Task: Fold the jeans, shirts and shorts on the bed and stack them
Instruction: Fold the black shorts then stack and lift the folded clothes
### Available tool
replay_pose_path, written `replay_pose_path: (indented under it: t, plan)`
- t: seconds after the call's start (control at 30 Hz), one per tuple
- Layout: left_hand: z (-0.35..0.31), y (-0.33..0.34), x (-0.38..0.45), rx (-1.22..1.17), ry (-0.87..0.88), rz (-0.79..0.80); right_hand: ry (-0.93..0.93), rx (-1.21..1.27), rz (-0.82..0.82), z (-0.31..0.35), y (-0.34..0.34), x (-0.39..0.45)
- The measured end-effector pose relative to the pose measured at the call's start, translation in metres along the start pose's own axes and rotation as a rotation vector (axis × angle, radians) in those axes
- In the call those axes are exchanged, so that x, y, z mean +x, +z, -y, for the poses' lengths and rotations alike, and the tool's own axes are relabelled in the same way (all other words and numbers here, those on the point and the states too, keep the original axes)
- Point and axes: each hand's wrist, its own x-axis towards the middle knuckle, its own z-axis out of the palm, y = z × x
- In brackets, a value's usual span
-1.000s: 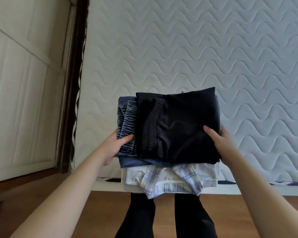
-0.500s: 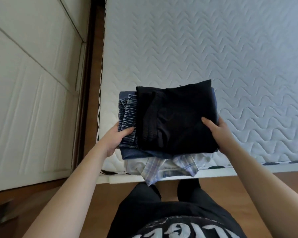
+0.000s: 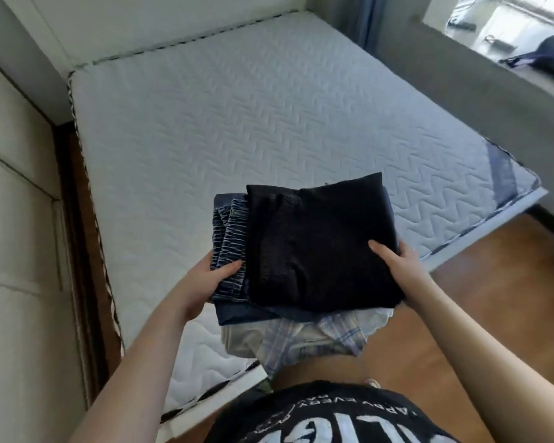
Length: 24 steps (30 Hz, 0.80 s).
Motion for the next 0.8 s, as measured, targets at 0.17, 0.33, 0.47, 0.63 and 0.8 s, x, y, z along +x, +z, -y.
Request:
replay_pose_path:
  t: [0.17, 0.33, 0.47, 0.63, 0.8]
  plan:
    - [-0.037, 0.093, 0.030, 0.106, 0.012, 0.111, -0.052, 0.103, -0.087, -0.011, -0.093, -0.011]
    - [-0.064, 0.207, 0.059, 0.202, 0.014, 0.249, -0.067, 0.165, -0.239, -0.031, -0.201, -0.016]
    - [-0.079, 0.295, 0.077, 0.238, 0.022, 0.321, -0.067, 0.197, -0.300, -0.039, -0.279, -0.012]
    - [-0.100, 0.369, 0.095, 0.265, 0.007, 0.373, -0.048, 0.190, -0.375, -0.038, -0.346, 0.002]
    - [-0.115, 0.400, 0.134, 0.284, 0.000, 0.390, -0.040, 0.199, -0.389, -0.037, -0.375, 0.035]
